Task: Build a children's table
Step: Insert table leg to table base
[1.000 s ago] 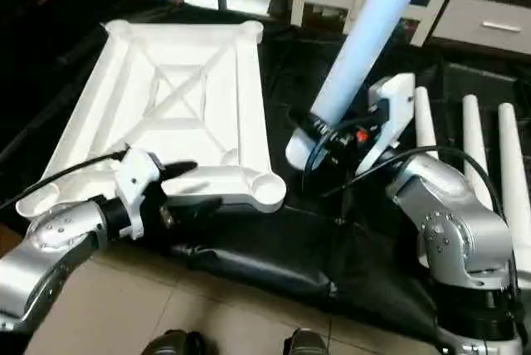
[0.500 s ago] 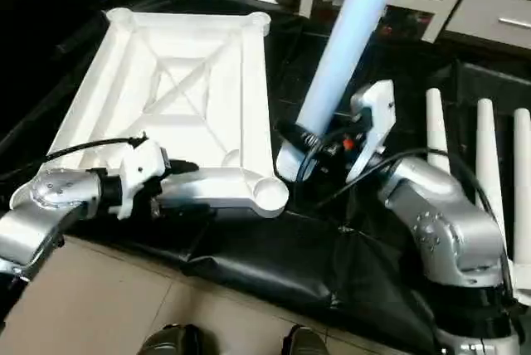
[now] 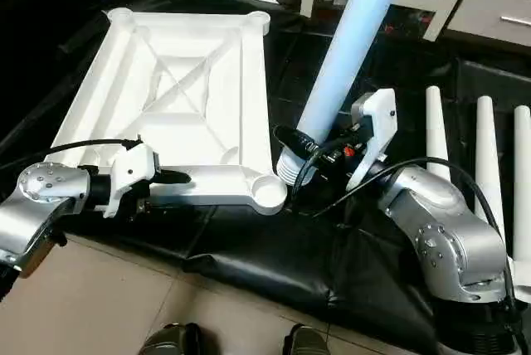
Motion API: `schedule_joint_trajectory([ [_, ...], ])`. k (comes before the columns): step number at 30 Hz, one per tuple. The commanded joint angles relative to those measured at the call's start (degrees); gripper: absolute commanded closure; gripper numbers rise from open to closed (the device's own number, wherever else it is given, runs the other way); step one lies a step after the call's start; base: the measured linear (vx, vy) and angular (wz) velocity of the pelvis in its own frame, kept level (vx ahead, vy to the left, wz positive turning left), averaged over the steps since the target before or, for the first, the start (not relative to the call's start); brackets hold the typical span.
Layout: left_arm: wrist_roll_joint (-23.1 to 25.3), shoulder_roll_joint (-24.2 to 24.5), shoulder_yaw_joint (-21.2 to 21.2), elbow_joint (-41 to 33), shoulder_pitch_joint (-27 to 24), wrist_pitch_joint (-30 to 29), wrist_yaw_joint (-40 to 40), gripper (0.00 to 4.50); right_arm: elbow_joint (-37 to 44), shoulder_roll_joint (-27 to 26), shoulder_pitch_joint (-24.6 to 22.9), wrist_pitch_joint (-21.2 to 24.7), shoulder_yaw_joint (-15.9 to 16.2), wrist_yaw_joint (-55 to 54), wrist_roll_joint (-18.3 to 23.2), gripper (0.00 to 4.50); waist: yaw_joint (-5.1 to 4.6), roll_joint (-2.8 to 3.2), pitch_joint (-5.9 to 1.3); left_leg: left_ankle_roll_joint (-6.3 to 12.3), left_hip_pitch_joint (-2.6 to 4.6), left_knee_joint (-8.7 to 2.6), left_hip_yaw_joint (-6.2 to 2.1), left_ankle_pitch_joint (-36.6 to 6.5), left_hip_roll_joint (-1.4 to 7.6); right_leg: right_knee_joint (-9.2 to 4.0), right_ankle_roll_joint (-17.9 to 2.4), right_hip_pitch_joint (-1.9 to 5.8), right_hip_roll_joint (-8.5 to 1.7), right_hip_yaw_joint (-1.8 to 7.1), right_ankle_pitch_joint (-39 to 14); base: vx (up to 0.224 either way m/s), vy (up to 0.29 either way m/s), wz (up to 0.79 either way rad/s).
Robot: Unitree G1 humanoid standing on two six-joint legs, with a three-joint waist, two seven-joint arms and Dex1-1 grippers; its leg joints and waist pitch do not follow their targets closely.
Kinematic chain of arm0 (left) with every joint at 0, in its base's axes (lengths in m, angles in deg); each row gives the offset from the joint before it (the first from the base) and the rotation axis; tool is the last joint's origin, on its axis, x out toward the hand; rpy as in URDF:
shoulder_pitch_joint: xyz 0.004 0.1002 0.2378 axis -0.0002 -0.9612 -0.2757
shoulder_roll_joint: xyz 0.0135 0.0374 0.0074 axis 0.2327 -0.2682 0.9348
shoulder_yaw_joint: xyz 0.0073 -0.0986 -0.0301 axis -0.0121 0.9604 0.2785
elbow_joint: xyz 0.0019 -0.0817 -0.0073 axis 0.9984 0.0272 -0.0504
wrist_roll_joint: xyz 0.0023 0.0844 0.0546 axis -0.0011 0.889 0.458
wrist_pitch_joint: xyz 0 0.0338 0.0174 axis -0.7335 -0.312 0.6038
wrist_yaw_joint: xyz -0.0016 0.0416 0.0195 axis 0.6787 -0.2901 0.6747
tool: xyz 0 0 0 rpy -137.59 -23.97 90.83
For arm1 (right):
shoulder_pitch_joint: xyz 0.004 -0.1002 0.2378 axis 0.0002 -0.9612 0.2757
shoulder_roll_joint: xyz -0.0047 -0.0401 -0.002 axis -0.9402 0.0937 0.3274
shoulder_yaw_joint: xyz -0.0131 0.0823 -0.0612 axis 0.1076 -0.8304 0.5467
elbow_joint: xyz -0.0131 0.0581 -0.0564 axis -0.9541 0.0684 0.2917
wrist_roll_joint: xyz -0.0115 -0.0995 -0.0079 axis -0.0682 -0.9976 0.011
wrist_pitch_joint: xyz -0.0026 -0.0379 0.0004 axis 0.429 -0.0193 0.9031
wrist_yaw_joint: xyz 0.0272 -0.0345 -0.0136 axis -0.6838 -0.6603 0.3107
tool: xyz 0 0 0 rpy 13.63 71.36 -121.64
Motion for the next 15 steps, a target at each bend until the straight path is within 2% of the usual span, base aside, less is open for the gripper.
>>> schedule_joint_trajectory([
  [1, 1.2, -0.1, -0.7, 1.2, 1.0, 1.1, 0.5, 1.88, 1.9, -0.1, -0.5, 0.5, -0.2, -0.5, 0.6, 2.59, 0.14, 0.62, -4.28, 0.95, 2.28, -4.81, 0.25, -9.2, 1.08, -2.18, -14.9, 2.51, 0.17, -0.23, -1.8, 0.0, 0.0, 0.0],
  [2, 1.6, -0.2, -0.8, 1.7, 1.3, 1.5, 0.4, 1.88, 2.0, 0.0, -0.5, 0.5, -0.1, -0.5, 0.7, 2.59, 0.18, 0.63, -4.24, 1.02, 2.26, -4.81, 0.27, -9.2, 1.06, -2.24, -14.9, 2.5, 0.17, -0.22, -1.8, 0.0, 0.0, 0.0],
  [4, 1.8, -0.1, -0.7, 2.2, 1.5, 1.8, 0.3, 2.26, 2.2, 0.0, -0.6, 0.6, -0.1, -0.5, 0.7, 2.59, 0.22, 0.53, -4.28, 1.07, 2.25, -4.81, 0.29, -9.1, 1.08, -2.23, -15.0, 2.57, 0.12, -0.21, -1.7, 0.0, 0.0, 0.0],
  [8, 2.2, -0.1, -0.8, 3.1, 1.8, 2.5, 1.1, 2.55, 2.3, 0.2, -0.7, 0.4, 0.2, -0.5, 0.5, 2.59, 0.28, 0.49, -4.24, 1.0, 2.27, -4.92, 0.35, -9.9, 1.15, -2.36, -15.0, 2.51, 0.03, -0.17, -3.1, 0.0, 0.0, 0.0],
  [12, 3.2, 0.5, -1.5, 3.5, 1.6, 2.7, 2.5, 2.77, 2.0, 0.3, -0.5, 0.4, 0.4, -0.3, 0.2, 2.59, 0.27, 0.44, -4.09, 0.34, 2.25, -5.18, 0.29, -11.9, 1.27, -2.61, -14.2, 2.36, -0.07, -0.1, -5.9, 0.0, 0.0, 0.0],
  [15, 3.6, 0.7, -1.8, 3.6, 1.6, 2.9, 2.7, 3.12, 1.9, 0.4, -0.4, 0.4, 0.4, -0.2, 0.3, 2.59, 0.25, 0.42, -4.11, 0.21, 2.22, -5.18, 0.28, -11.6, 1.25, -2.58, -13.9, 2.33, -0.07, -0.08, -5.7, 0.0, 0.0, 0.0],
])
